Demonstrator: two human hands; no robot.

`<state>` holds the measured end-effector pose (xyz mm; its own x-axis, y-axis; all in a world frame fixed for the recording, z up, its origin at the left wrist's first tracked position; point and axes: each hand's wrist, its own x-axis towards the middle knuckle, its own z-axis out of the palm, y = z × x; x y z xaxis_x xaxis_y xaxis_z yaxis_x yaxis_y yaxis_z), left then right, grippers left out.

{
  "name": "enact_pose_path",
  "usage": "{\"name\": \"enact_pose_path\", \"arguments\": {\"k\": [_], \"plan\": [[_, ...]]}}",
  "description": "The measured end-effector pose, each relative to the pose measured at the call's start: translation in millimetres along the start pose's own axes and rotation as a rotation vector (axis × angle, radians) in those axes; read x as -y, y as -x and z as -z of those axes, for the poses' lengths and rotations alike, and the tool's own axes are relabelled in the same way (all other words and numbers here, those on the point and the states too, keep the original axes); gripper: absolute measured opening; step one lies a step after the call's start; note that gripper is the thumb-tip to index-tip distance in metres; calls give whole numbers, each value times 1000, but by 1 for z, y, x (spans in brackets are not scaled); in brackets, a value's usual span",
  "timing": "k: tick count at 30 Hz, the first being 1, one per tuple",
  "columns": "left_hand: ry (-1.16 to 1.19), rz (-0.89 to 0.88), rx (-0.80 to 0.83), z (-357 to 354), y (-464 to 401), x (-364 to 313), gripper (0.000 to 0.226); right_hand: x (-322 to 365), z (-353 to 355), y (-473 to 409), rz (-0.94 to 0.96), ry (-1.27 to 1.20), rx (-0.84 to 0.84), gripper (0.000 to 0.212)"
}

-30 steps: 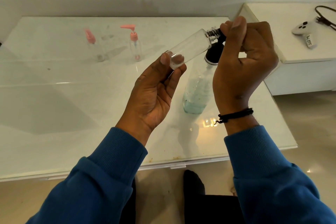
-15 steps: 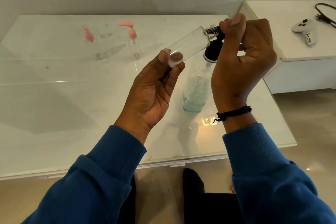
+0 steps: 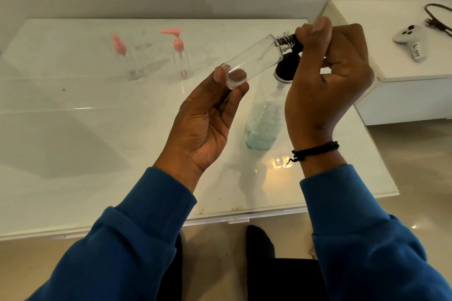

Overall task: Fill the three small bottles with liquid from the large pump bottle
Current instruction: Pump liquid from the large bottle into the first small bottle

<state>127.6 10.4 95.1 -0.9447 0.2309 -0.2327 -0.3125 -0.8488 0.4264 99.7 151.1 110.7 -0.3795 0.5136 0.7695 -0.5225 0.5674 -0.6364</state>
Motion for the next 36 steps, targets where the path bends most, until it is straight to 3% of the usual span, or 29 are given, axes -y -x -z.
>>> {"name": "enact_pose_path", "arguments": {"k": [36], "plan": [[-9,8,-11,0,-1,0,35,-2,0,2,-28,-48,4,30]]}}
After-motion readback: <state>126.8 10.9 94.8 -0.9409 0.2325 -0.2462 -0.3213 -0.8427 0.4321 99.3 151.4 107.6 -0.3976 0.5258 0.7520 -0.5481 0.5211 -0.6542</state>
